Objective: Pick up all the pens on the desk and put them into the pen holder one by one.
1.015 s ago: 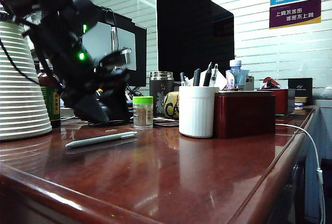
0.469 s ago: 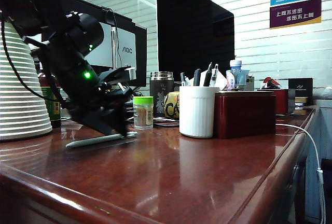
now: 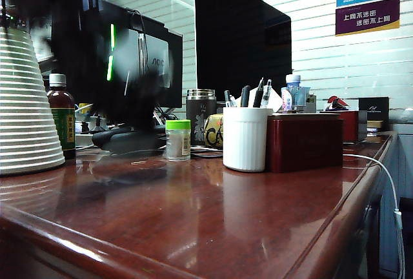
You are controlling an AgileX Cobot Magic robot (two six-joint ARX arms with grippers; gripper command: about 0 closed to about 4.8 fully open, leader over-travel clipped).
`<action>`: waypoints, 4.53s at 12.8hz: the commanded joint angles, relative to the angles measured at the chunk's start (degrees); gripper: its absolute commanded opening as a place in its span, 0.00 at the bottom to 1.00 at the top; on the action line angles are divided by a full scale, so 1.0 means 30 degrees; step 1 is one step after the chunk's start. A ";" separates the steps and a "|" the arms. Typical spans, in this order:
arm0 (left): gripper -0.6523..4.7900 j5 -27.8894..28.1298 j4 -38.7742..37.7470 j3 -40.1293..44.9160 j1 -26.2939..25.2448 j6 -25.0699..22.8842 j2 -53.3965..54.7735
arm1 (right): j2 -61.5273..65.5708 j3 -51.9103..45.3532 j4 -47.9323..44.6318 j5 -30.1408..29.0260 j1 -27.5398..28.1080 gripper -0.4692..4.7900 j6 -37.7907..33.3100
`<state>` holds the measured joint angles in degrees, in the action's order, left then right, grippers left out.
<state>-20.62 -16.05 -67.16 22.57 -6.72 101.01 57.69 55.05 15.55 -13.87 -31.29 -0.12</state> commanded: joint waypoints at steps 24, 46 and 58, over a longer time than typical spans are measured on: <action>0.11 -0.0896 2.6403 -0.2616 0.2900 1.0156 0.7628 | -0.3526 0.0073 -0.1392 0.1654 0.0109 0.08 0.0058; 0.35 0.1173 0.5989 -1.2750 0.0823 1.0892 0.6368 | -0.3636 0.0073 -0.0816 0.1727 0.0102 0.08 0.0066; 0.70 -0.2069 -0.4095 -2.3154 0.0466 1.2386 1.4090 | -0.3643 0.0073 -0.0699 0.1639 0.0095 0.08 0.0058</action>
<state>-26.59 -27.31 -136.40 23.92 30.63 143.46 47.05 55.05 14.48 -8.82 -30.96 -0.08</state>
